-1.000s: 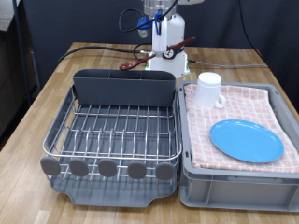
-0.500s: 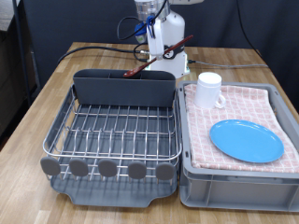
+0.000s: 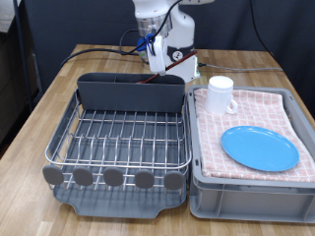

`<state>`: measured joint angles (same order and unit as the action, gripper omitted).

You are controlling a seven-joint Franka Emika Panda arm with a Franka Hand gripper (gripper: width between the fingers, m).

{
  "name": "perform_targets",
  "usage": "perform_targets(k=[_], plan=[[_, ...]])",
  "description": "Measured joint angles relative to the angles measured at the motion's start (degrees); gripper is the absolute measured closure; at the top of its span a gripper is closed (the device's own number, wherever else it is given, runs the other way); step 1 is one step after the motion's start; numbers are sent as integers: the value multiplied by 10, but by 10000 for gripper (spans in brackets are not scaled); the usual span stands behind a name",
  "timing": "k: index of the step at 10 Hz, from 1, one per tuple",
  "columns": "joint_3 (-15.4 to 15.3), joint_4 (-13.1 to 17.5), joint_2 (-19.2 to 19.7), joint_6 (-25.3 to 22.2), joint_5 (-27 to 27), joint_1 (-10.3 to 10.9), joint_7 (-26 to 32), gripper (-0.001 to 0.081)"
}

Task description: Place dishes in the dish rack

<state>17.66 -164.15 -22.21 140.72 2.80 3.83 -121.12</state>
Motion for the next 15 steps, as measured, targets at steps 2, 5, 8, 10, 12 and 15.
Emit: perform_targets(k=[2,5,8,10,12,15], plan=[[-20,1,16,17,-45,-22,-43,715],[-31,5,22,15,-77,-32,-66,455],[-45,21,19,-12,-101,-36,-86,92],[-93,41,3,-70,-188,-58,-163,26],[-142,54,-33,-114,-238,-65,-225,9],[-174,76,-84,-164,-232,-52,-231,5]])
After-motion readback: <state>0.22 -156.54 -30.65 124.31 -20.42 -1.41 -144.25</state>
